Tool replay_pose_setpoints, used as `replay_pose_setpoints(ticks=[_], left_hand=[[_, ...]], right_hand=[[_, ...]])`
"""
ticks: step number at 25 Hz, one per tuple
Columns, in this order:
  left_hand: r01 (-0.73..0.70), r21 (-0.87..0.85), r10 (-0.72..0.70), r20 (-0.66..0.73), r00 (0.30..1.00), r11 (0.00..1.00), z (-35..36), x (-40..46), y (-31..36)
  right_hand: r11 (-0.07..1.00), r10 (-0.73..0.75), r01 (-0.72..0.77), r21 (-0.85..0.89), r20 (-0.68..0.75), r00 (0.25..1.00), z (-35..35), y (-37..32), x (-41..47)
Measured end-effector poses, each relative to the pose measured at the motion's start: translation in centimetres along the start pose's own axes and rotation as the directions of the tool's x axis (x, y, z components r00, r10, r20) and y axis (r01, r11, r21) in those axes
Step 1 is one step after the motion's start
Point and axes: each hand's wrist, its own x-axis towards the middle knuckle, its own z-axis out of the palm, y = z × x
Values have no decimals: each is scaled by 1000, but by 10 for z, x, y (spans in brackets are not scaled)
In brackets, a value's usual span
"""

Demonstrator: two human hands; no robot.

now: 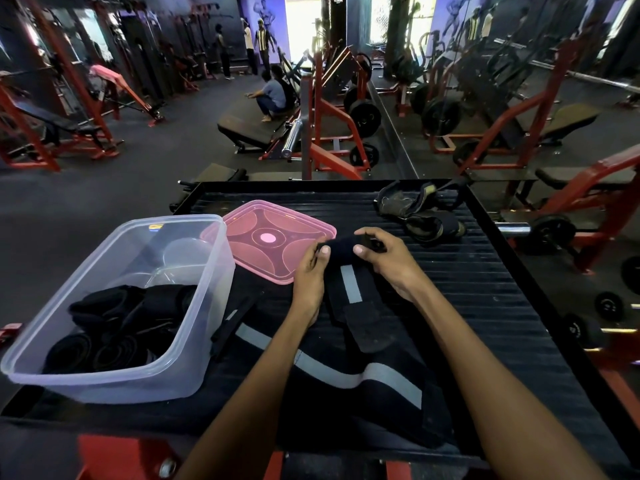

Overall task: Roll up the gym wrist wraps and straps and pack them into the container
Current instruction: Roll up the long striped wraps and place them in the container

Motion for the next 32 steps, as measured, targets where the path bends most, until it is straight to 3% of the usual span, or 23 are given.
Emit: replay_pose_setpoints(ticks=[5, 9, 15, 19, 22, 24, 27, 32], left_hand=[[-81, 26, 82, -14, 997, 996, -4, 3, -1], [61, -28, -61, -2, 998, 998, -1, 2, -1], [4, -16, -4, -10, 1000, 1000, -1, 3, 0], [104, -208, -92, 69, 993, 973, 2, -2, 6], [49, -241, -39, 46, 998, 969, -1, 0, 7], [12, -260, -6, 23, 1000, 966, -3, 1, 7], [3, -224, -6, -14, 1000, 975, -3, 0, 6], [-45, -159, 49, 17, 999, 986, -1, -2, 4]], right_hand=[[994, 106, -106, -15, 13, 994, 0, 1, -1], [998, 43, -43, 40, 10, 999, -3, 4, 2], [982, 89, -94, 165, 41, 995, -1, 4, 1], [981, 77, -88, 176, 64, 995, 1, 0, 1], [964, 97, -136, 229, 175, 980, -4, -5, 1], [992, 83, -102, 76, 223, 971, -11, -6, 2], [950, -102, 176, -259, 275, 956, -11, -4, 1], [960, -221, 223, -172, 28, 975, -6, -2, 5]])
